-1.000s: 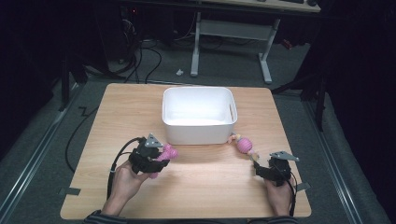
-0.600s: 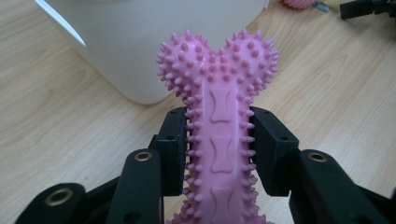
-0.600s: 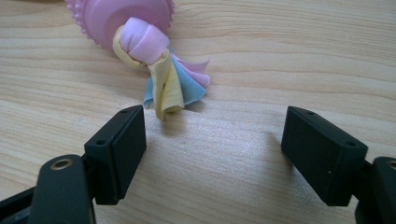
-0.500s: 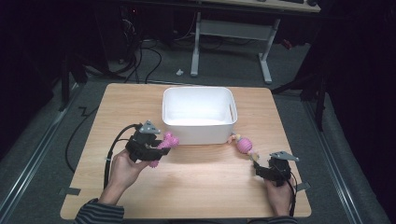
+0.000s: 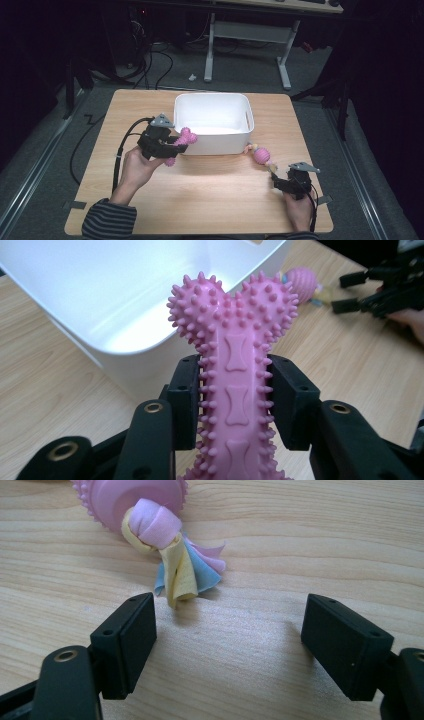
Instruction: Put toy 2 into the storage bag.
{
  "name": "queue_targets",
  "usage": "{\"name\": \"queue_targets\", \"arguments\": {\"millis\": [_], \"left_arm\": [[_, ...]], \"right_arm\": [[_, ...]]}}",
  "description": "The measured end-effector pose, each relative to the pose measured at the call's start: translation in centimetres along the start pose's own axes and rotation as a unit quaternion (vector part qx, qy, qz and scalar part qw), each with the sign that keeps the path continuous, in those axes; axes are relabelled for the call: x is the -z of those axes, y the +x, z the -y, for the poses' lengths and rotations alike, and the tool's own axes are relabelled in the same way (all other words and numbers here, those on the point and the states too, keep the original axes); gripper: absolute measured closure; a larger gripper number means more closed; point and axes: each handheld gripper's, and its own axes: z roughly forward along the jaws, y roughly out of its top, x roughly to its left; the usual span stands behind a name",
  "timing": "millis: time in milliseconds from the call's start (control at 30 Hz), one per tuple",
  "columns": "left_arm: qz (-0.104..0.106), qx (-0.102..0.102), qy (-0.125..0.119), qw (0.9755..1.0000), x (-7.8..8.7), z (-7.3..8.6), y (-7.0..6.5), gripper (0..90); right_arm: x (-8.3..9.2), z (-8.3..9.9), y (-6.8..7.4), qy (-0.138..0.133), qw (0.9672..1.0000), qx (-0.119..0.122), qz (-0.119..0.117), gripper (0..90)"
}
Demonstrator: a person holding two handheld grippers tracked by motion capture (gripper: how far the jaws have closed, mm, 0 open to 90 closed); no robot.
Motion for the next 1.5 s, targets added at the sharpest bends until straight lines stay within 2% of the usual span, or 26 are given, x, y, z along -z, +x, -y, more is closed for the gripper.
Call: {"name": "queue_targets", "arguments": {"millis": [100,267,600,867,1100,1500], "left_arm": [[-0.008,-0.005,0.002,1.0,-0.4,-0.5,0.0,59.0],[-0.005,-0.001,-0.001,1.0,-0.7,-1.3,0.3,59.0],[-0.008,0.003,-0.007,0.9999,-0.3,-3.0,1.1,59.1],[-0.011,-0.011,-0.003,0.9999,-0.4,-4.5,1.1,59.0],[-0.004,-0.019,0.003,0.9998,-1.4,-5.9,1.3,59.0],[-0.008,-0.021,-0.001,0.9997,-2.4,-7.1,1.7,58.8]], "right_arm": [[0.0,0.0,0.0,0.0,1.0,0.0,0.0,22.2],[0.0,0.0,0.0,0.0,1.0,0.0,-0.001,22.1],[0.0,0.0,0.0,0.001,1.0,0.0,-0.001,22.1],[0.0,0.0,0.0,0.001,1.0,0.0,-0.002,22.1],[0.0,0.0,0.0,0.001,1.0,0.0,-0.002,22.1],[0.0,0.0,0.0,0.001,1.0,0.0,-0.002,22.0]]}}
